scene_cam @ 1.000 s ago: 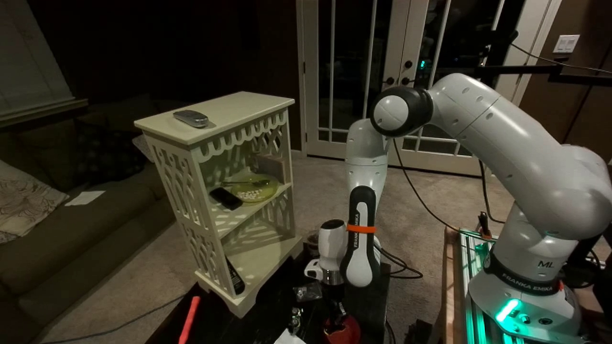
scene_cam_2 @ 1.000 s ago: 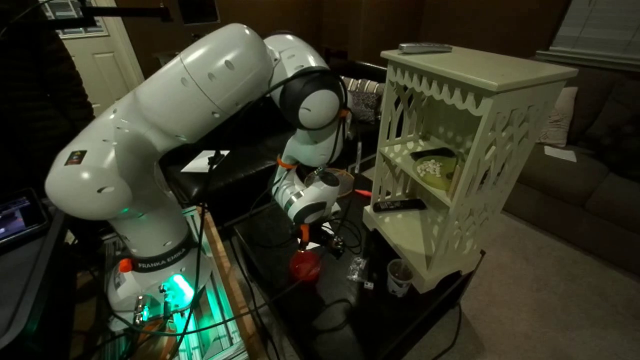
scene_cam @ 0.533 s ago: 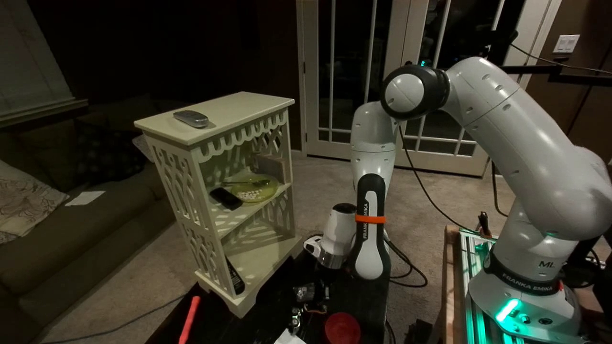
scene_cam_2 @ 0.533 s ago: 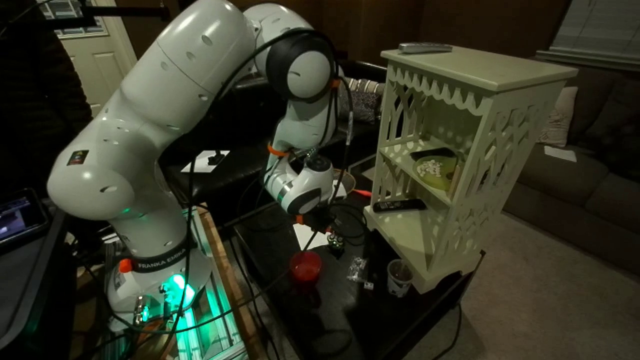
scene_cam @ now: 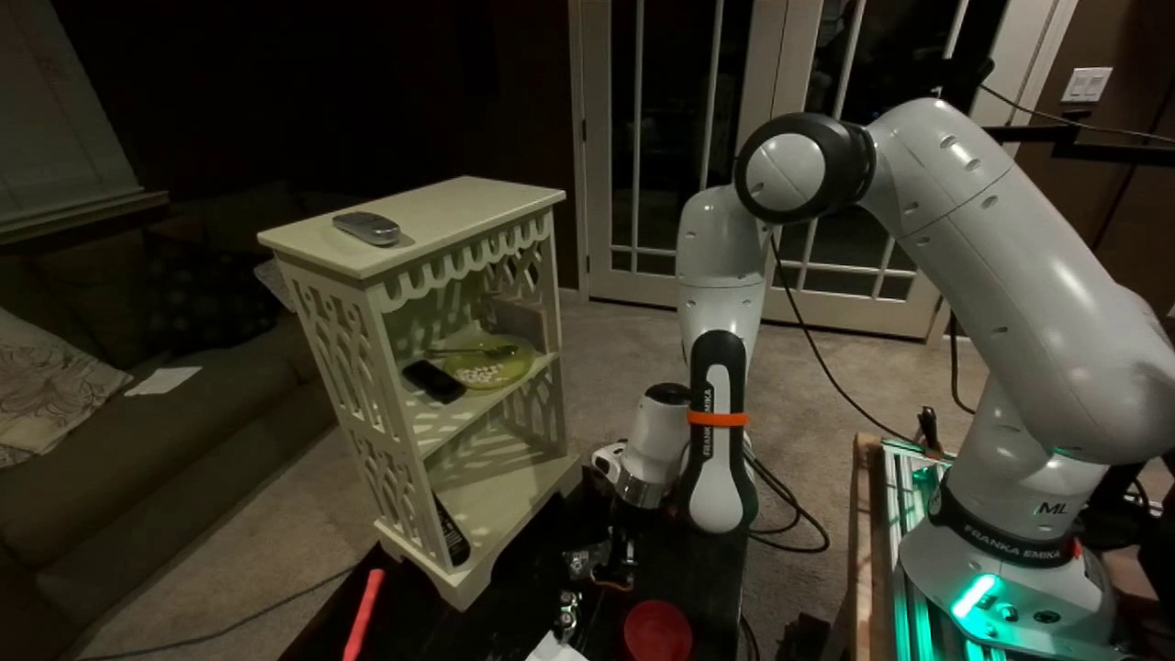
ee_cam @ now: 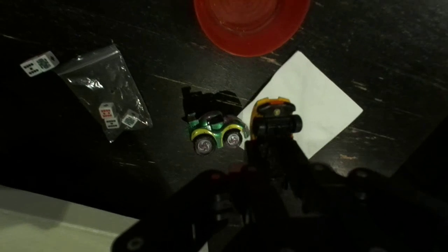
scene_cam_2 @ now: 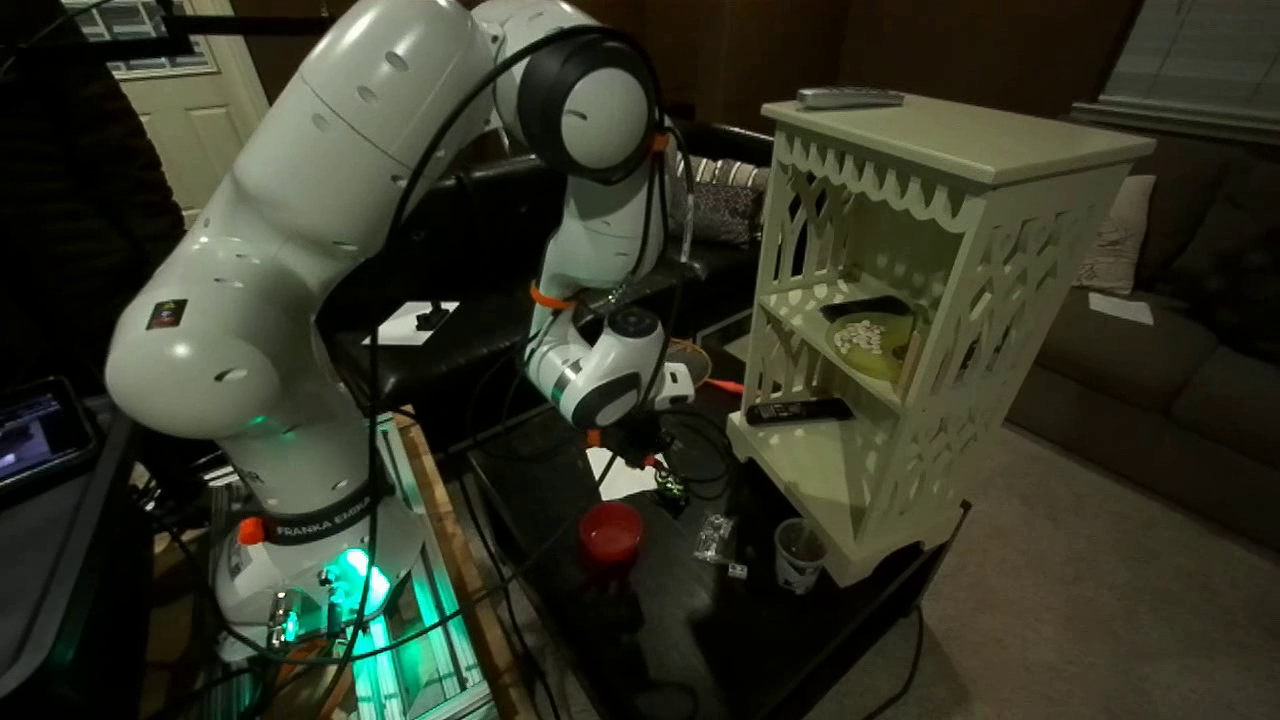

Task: Move the toy car from the red plate to the yellow plate

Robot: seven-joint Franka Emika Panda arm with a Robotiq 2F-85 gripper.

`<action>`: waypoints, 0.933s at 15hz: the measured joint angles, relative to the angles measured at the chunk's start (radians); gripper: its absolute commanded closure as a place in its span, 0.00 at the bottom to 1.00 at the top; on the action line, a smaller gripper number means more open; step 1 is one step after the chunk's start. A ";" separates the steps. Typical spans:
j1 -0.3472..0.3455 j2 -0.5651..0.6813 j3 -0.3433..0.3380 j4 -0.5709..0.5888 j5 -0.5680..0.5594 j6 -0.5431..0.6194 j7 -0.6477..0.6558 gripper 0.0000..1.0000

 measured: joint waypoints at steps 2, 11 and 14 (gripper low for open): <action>-0.100 -0.002 0.087 0.001 -0.024 0.012 0.047 0.94; -0.744 -0.026 0.590 -0.074 -0.191 0.087 0.232 0.94; -0.870 -0.028 0.709 -0.118 -0.214 0.213 0.279 0.94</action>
